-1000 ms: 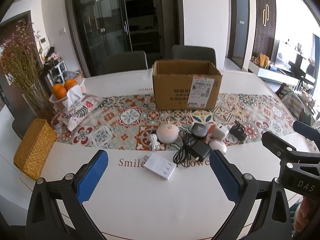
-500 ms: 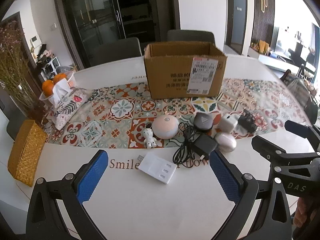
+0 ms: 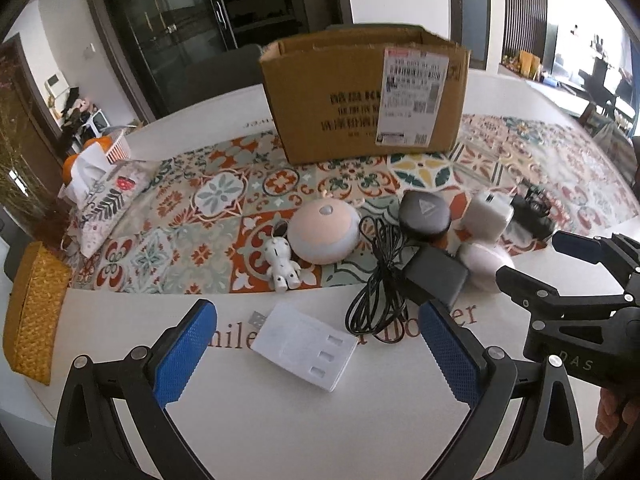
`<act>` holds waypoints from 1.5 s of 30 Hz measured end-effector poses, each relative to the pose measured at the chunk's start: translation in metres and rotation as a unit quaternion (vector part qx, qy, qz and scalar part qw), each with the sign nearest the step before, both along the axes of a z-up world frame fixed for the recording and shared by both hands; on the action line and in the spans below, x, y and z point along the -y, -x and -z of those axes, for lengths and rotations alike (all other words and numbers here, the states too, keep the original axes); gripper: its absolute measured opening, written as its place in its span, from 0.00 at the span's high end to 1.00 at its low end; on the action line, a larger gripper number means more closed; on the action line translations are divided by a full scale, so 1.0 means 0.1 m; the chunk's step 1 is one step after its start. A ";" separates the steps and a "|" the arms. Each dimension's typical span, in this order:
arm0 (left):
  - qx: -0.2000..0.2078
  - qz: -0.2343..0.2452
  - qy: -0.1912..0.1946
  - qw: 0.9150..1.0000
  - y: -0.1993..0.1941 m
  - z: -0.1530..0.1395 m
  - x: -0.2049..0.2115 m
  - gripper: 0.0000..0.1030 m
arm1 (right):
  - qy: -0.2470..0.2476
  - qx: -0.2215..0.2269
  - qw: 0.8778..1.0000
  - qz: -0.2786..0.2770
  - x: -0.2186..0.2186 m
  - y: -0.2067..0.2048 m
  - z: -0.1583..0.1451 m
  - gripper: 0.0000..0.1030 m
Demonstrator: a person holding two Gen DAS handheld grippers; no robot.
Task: Organize rigid objects
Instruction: 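Reach the right tool to the silver egg speaker and close on it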
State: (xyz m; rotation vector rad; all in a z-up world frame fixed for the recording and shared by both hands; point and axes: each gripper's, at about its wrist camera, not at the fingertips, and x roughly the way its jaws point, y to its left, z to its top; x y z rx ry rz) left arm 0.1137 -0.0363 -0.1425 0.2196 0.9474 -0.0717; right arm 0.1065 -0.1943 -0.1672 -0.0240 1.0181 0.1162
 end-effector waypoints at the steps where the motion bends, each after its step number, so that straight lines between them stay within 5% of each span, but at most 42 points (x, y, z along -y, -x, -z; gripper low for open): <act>1: -0.001 0.002 -0.001 1.000 -0.01 0.04 0.01 0.00 | 0.000 -0.002 1.000 -0.003 0.00 -0.01 0.04 0.26; 22: 0.008 0.013 -0.025 1.000 -0.10 0.33 0.03 0.00 | 0.021 0.014 0.997 -0.069 -0.18 -0.22 0.45 0.39; 37: 0.016 0.041 -0.017 0.999 -0.08 0.28 0.04 0.00 | -0.005 0.020 0.999 -0.041 -0.18 -0.09 0.39 0.47; 45: 0.004 0.116 0.029 0.993 -0.15 0.25 0.25 0.00 | 0.010 0.027 0.999 0.020 0.06 0.09 0.19 0.47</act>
